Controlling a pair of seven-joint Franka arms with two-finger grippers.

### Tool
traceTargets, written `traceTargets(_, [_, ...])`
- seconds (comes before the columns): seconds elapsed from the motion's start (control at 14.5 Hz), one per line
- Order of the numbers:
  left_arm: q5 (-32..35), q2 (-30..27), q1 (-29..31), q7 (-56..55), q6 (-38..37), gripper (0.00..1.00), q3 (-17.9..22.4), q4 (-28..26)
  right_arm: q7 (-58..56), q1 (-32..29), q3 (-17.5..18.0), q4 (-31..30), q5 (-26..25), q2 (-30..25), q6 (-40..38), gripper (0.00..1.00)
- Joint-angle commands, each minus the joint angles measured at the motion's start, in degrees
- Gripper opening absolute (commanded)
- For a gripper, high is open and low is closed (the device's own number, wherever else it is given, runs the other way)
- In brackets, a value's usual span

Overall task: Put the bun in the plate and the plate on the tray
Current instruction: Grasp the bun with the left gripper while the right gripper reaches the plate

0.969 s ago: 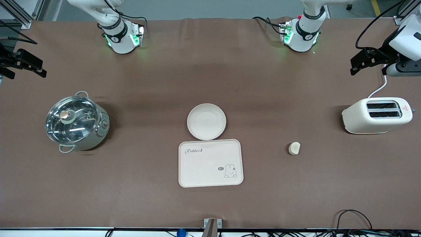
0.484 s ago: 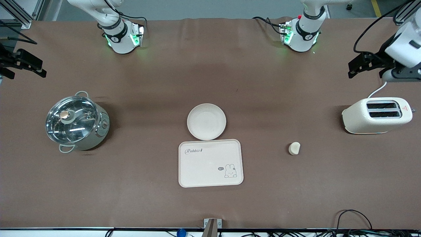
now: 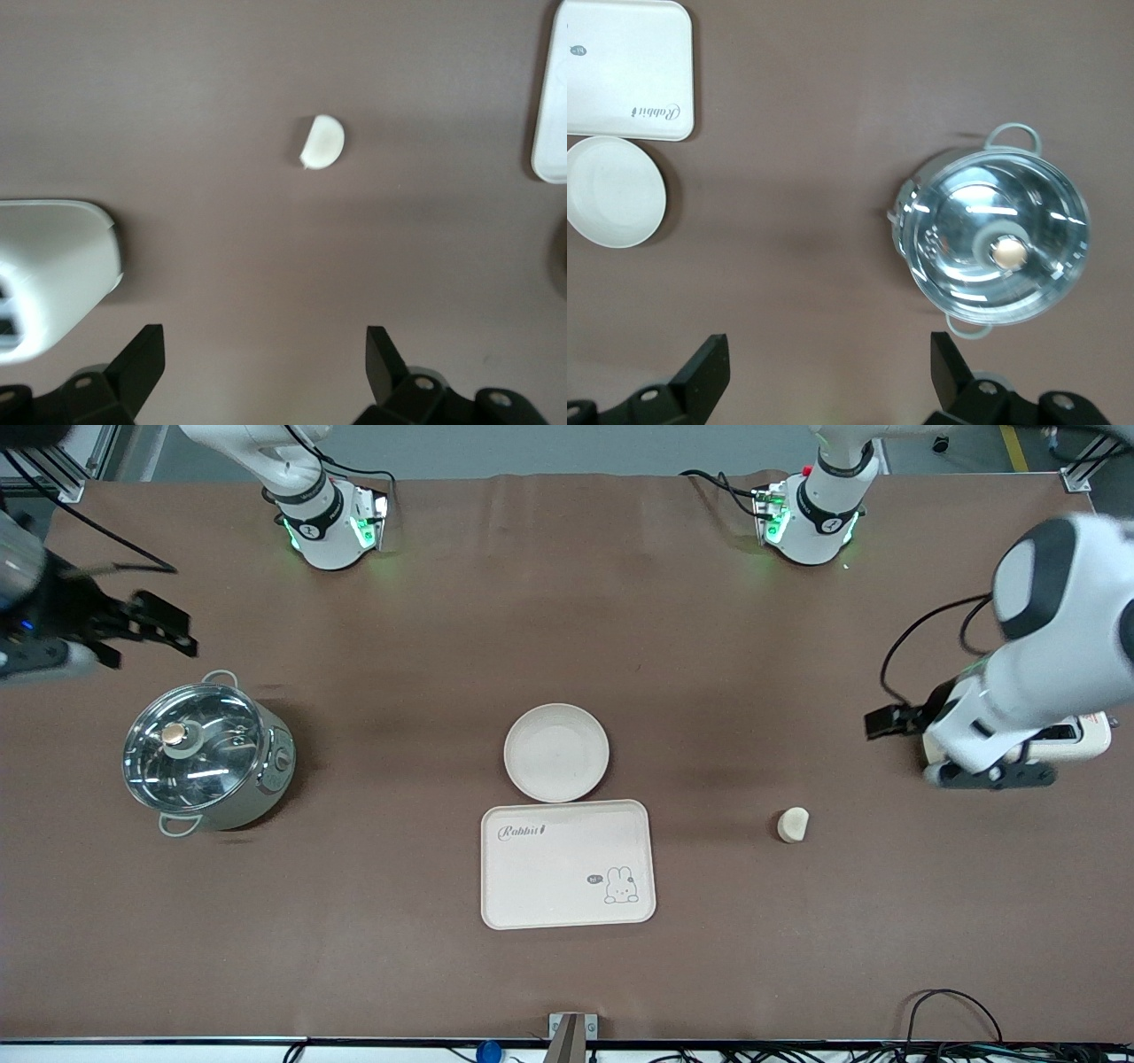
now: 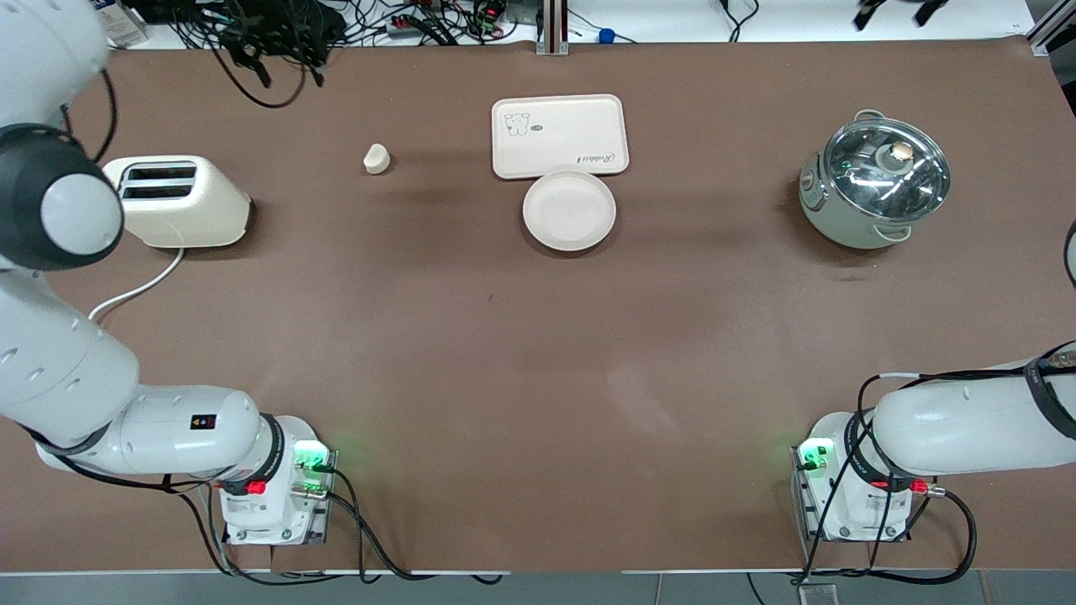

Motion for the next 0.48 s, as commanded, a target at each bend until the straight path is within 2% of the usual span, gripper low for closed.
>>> traceTargets(0.0, [0.83, 4.18, 0.0, 0.77, 7.14, 1.0, -0.48, -2.11, 0.33, 0.42, -0.15, -4.99, 2.59, 2.39, 6.14, 1.0])
traceTargets(0.14, [1.53, 7.52, -0.79, 2.26, 15.65, 1.0, -0.57, -4.84, 0.33, 2.0, -0.15, -6.22, 3.91, 5.64, 9.31, 1.0])
traceTargets(0.28, [2.59, 10.69, -2.8, 2.27, 22.43, 0.99, -0.57, -6.25, 0.33, 3.4, -0.15, -11.12, 5.75, 6.36, 15.7, 1.0])
traceTargets(0.35, [3.2, 12.18, -3.16, 2.27, 24.55, 0.97, -0.57, -6.6, 0.33, 3.93, -0.15, -14.19, 7.25, 6.45, 19.22, 1.0])
traceTargets(0.42, [4.6, 13.5, -3.17, 2.27, 26.14, 0.9, -0.65, -6.96, 0.33, 4.29, -0.15, -17.27, 8.39, 6.45, 23.08, 1.0])
